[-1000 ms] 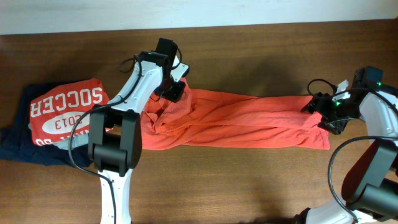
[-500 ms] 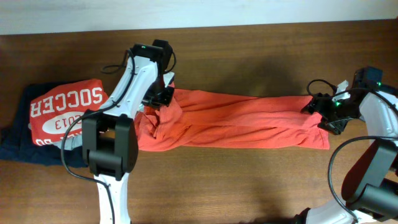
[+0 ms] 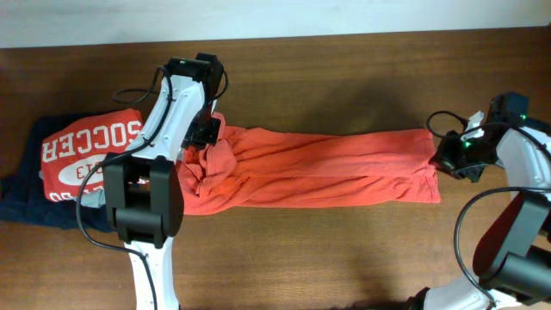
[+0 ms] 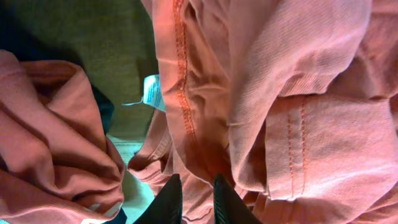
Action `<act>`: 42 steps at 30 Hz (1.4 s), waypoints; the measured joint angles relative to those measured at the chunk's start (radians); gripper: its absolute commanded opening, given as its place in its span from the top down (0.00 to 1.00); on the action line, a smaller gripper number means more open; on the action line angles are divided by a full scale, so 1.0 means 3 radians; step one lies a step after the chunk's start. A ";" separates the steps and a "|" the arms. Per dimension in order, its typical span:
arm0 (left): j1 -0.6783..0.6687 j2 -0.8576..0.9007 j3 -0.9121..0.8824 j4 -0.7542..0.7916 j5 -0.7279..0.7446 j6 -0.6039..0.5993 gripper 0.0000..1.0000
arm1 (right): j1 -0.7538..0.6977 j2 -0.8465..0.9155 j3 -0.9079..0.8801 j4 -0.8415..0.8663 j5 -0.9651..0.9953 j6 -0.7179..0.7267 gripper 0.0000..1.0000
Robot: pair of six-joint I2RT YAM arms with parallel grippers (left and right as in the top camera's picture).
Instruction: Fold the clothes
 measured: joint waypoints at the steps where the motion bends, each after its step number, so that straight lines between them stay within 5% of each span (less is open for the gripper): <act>1: 0.0000 0.0000 0.0000 0.0014 0.0000 -0.0001 0.81 | 0.0000 0.0047 -0.0042 0.0116 -0.0032 -0.0013 0.96; 4: -0.0003 0.0000 0.0000 0.0086 0.0005 -0.0001 0.81 | 0.0031 0.0215 -0.0140 0.0435 -0.0160 -0.0008 0.96; 7: -0.0003 0.0000 0.0000 0.0361 0.0169 -0.0001 0.65 | 0.0117 0.0356 -0.0202 0.0618 -0.0248 -0.0005 0.96; 11: -0.0004 0.0000 -0.0004 0.0791 0.0389 0.0039 0.65 | 0.0192 0.0403 -0.0225 0.0754 -0.0294 -0.0003 0.96; 14: -0.0005 -0.0011 -0.0174 0.1043 0.0454 0.0039 0.79 | 0.0197 0.0403 -0.0230 0.0782 -0.0239 0.0060 0.96; 16: -0.0005 -0.0011 -0.0346 0.1138 0.0469 0.0055 1.00 | 0.0197 0.0403 -0.0263 0.0815 -0.0106 0.0153 0.96; 37: 0.0451 -0.0350 -0.0559 0.0637 0.0448 0.0060 1.00 | -0.0070 0.0313 -0.0491 0.1001 0.0395 0.0891 0.96; 38: 0.0451 -0.0350 -0.0559 0.0631 0.0458 0.0060 0.99 | -0.0070 0.0313 -0.0491 0.0994 0.0395 0.0894 0.96; 40: 0.0453 -0.0350 -0.0559 0.0590 0.0469 0.0060 0.66 | -0.0074 0.0313 -0.0491 0.0979 0.0395 0.0905 0.95; 42: 0.0468 -0.0350 -0.0559 0.0524 0.0440 0.0034 0.58 | -0.0100 0.0313 -0.0490 0.0952 0.0401 0.0914 0.94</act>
